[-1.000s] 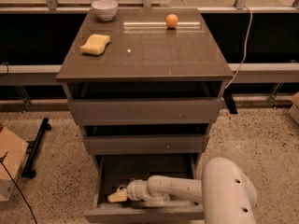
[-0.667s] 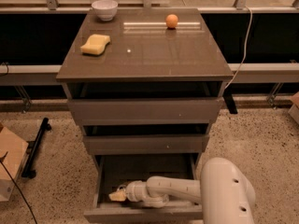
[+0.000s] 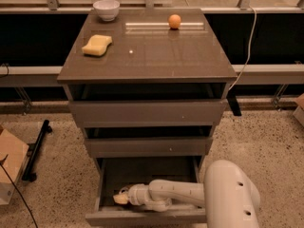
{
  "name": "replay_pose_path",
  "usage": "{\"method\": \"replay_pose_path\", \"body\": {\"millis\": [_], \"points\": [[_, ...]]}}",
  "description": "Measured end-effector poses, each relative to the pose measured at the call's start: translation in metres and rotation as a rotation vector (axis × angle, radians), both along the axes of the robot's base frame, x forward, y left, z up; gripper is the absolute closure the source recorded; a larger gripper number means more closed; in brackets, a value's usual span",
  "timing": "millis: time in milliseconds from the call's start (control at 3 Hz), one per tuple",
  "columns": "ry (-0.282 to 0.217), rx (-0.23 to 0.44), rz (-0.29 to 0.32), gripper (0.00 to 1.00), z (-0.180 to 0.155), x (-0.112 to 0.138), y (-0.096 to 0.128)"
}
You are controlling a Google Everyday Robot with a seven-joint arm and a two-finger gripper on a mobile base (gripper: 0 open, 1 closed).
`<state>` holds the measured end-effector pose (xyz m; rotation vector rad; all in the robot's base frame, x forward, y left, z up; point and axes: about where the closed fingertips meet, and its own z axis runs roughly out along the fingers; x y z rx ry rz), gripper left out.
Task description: Pick coke can from bottom drawer and place on counter
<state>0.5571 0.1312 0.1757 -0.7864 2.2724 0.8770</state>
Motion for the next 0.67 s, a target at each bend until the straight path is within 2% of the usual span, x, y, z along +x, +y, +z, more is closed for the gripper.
{"method": "replay_pose_path", "body": {"millis": [333, 667], "points": [[0.0, 0.0, 0.0, 1.0, 0.0014, 0.0, 0.0], [0.0, 0.0, 0.0, 1.0, 0.0016, 0.0, 0.0]]}}
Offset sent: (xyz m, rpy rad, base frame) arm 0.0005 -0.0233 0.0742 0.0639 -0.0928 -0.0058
